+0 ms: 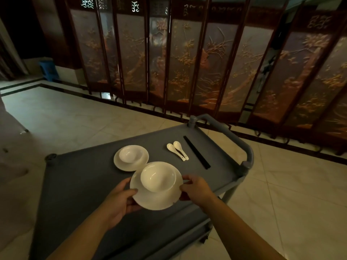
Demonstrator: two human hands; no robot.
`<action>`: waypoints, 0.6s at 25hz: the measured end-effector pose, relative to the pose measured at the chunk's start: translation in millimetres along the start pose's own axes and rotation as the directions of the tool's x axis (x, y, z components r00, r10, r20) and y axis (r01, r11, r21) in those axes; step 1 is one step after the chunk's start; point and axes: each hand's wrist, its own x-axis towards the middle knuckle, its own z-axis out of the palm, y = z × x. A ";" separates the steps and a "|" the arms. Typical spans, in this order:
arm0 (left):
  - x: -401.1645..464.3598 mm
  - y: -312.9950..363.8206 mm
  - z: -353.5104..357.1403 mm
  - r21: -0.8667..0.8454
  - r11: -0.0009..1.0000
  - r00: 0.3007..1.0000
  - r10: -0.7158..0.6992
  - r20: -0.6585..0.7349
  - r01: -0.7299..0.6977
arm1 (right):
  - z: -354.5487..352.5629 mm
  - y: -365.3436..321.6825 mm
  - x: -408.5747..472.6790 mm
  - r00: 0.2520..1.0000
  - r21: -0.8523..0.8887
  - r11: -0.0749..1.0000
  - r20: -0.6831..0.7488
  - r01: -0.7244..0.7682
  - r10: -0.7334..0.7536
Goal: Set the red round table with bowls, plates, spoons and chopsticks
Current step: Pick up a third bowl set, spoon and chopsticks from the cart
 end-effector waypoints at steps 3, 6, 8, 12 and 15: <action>14.8 5.7 21.1 -0.032 0.999 1.000 0.012 0.003 -0.012 | -20.1 -2.1 16.9 1.000 -0.003 1.000 -0.015 -0.012 0.012; 38.6 12.9 34.0 -0.052 0.999 1.000 0.013 0.023 -0.011 | -35.3 -5.9 41.9 1.000 -0.003 1.000 -0.017 -0.018 0.018; 59.7 18.0 40.0 -0.058 0.998 0.999 0.019 0.030 -0.017 | -44.7 -9.2 61.7 0.999 -0.010 1.000 -0.032 -0.023 0.023; 104.6 28.2 46.2 -0.095 0.995 0.999 0.025 0.028 -0.023 | -63.4 -20.6 107.4 0.999 -0.004 0.999 -0.041 -0.031 0.031; 134.0 36.2 47.2 -0.123 0.992 1.000 0.022 0.007 -0.021 | -72.4 -32.5 144.9 0.998 -0.038 0.999 -0.052 -0.035 0.033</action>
